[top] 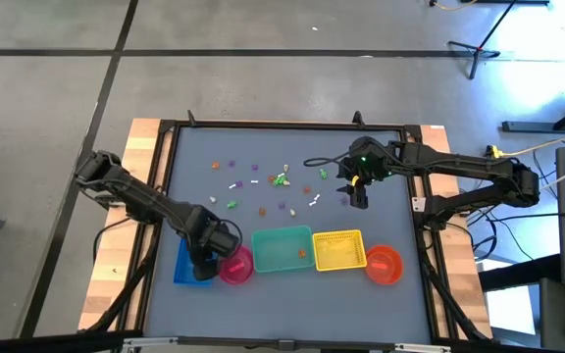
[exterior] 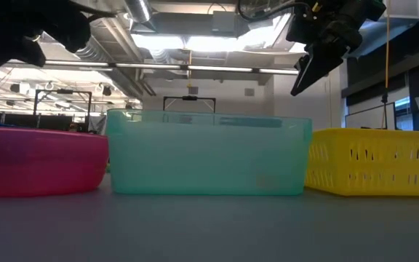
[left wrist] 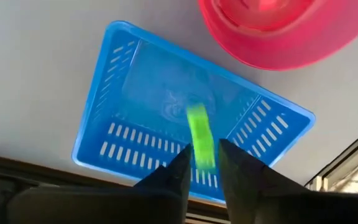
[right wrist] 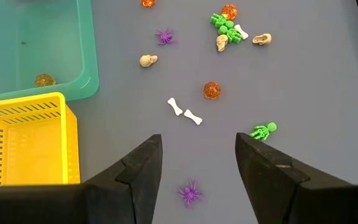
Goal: Sort Halloween decoration
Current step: Put the green skeleton toy into the blue bin, then put the white bone toy into the yellow bin
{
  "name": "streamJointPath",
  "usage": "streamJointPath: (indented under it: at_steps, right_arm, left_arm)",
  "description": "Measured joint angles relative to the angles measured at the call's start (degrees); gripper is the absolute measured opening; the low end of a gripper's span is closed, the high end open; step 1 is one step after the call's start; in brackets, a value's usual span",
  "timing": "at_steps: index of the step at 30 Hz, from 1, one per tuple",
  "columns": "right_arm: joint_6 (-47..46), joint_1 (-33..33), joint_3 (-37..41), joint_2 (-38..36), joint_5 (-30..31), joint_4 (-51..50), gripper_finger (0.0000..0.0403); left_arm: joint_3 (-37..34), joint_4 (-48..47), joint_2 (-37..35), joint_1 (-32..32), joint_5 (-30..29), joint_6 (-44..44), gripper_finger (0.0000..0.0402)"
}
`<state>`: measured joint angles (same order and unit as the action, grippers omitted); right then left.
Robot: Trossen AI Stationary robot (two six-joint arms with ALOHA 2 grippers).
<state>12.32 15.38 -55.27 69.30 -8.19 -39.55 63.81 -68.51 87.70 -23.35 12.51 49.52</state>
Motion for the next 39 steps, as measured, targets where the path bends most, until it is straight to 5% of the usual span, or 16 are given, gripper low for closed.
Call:
streamJointPath:
  at_steps: [18, 39]
  right_arm:
    - [0.0, 0.0, 0.0, 0.0, 0.0, -0.1, 0.02]
    - [-11.2, 0.0, 0.0, 0.0, 8.2, -6.5, 0.02]
  left_arm:
    - [0.0, 0.2, 0.0, 0.6, -4.4, 1.5, 0.0186]
    - [0.0, 11.6, 0.0, 0.6, -12.5, 1.1, 0.019]
